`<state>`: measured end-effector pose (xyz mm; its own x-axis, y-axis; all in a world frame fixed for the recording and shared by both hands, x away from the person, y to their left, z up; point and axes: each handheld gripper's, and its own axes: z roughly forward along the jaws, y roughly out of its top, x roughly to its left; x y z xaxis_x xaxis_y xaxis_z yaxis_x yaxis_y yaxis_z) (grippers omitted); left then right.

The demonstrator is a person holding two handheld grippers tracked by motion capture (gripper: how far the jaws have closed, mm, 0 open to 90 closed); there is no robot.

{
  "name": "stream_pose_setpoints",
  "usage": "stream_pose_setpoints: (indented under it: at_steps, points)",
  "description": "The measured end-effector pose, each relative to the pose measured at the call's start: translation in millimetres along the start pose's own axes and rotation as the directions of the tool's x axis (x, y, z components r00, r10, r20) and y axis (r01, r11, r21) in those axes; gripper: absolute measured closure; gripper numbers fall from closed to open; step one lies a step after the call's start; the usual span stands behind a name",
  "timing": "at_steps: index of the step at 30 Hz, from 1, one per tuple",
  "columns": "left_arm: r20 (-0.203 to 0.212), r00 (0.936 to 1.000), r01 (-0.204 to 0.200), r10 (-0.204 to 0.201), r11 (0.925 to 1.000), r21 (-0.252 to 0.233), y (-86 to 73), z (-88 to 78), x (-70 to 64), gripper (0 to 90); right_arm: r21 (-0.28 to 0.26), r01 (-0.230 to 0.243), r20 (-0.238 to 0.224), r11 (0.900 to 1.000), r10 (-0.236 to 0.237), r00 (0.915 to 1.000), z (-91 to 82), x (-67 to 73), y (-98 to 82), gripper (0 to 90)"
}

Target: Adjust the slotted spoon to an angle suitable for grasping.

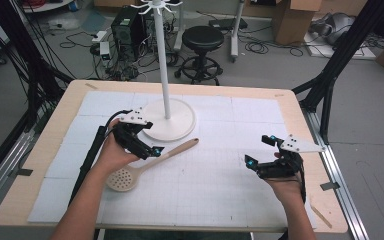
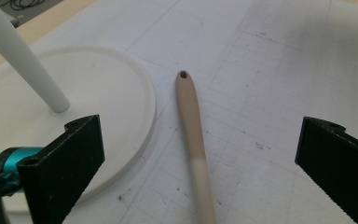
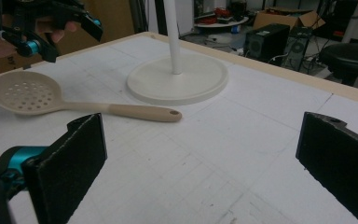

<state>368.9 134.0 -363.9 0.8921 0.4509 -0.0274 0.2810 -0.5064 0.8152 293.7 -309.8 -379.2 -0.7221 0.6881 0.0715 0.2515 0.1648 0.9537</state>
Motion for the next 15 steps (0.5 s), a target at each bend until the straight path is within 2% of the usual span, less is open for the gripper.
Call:
stream_pose_setpoints:
  at_steps: [10,11,15]
  points:
    - [0.000,1.0000,-0.007,0.007,0.9983,0.058,4.0,15.2,-2.2,3.1,-0.004,-0.008,-0.001,1.000,0.008,1.0000,-1.0,-1.3,-0.7,0.7]
    - [0.005,0.9998,-0.017,0.017,0.9973,0.072,4.6,16.5,-1.9,3.1,-0.003,-0.008,-0.003,1.000,0.008,1.0000,-0.6,-1.0,-0.6,0.7]
    - [0.004,0.9999,-0.015,0.015,0.9931,0.116,4.7,26.8,-2.7,3.1,-0.003,-0.006,-0.001,1.000,0.006,1.0000,-0.3,-1.1,-0.7,0.7]
